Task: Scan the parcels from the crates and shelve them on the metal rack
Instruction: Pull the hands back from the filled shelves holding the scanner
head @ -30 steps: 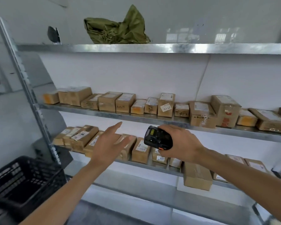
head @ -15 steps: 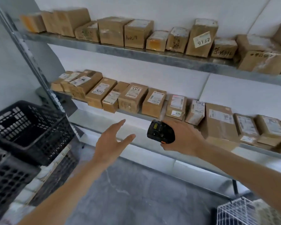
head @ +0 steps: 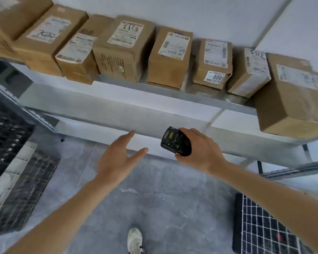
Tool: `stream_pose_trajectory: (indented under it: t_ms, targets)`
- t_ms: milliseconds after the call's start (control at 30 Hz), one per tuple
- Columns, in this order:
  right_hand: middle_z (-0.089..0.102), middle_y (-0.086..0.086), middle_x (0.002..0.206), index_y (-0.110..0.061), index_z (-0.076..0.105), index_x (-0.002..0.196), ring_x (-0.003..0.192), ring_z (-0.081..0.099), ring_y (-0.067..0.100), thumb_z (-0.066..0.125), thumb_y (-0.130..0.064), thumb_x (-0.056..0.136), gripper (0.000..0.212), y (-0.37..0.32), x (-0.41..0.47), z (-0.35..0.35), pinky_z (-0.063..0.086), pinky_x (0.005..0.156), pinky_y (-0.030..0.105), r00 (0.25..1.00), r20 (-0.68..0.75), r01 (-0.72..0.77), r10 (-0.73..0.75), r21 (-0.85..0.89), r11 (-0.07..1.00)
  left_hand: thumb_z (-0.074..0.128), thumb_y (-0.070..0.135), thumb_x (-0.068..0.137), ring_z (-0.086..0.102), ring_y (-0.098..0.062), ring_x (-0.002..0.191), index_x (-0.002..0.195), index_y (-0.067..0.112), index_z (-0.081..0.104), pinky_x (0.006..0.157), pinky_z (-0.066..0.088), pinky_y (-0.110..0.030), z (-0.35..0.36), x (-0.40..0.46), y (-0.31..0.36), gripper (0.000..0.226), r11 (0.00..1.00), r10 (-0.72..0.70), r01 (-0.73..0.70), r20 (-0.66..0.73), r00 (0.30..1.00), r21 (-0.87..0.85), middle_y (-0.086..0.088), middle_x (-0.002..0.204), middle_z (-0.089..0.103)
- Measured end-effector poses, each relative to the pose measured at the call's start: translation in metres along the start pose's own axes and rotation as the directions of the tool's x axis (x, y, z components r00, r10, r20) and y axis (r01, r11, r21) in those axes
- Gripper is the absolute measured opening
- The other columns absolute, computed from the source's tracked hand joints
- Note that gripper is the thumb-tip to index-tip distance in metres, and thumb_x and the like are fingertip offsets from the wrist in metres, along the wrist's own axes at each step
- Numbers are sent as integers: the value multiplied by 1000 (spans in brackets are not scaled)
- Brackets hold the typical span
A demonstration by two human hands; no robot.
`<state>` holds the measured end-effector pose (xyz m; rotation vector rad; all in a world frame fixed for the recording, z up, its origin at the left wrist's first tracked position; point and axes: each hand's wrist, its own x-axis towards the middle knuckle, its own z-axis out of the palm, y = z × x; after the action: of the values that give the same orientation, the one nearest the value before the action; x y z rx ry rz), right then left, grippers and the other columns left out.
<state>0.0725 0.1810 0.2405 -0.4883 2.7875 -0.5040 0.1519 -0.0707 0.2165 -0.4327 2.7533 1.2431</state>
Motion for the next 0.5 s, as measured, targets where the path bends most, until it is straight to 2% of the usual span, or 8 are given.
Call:
stream_pose_trajectory:
  t_ms: [133,300,500]
  targets:
    - [58,-14,126,-40,43,144,109,61,19,76,-45,77,74,34,24,54,49,81,34,996,41,-79,79,2,997,61,74,81,43,-5,140,150,39,42,113,41,-39,46,32,-30,80,1000,-5,5,60,998,-9,22,150,48]
    - [57,-12,129,-39,41,147,112,61,22,75,-47,78,78,79,58,109,48,84,36,981,102,-158,162,-43,986,67,58,88,44,-6,139,151,35,43,111,40,-34,105,70,-57,71,1000,1,-3,111,994,19,18,148,51]
    - [58,-10,124,-35,48,139,106,63,25,78,-43,76,70,142,105,159,49,78,37,981,43,-188,188,-15,982,64,67,84,47,-9,137,150,38,43,110,40,-34,174,118,-82,76,999,1,-7,161,987,34,18,147,53]
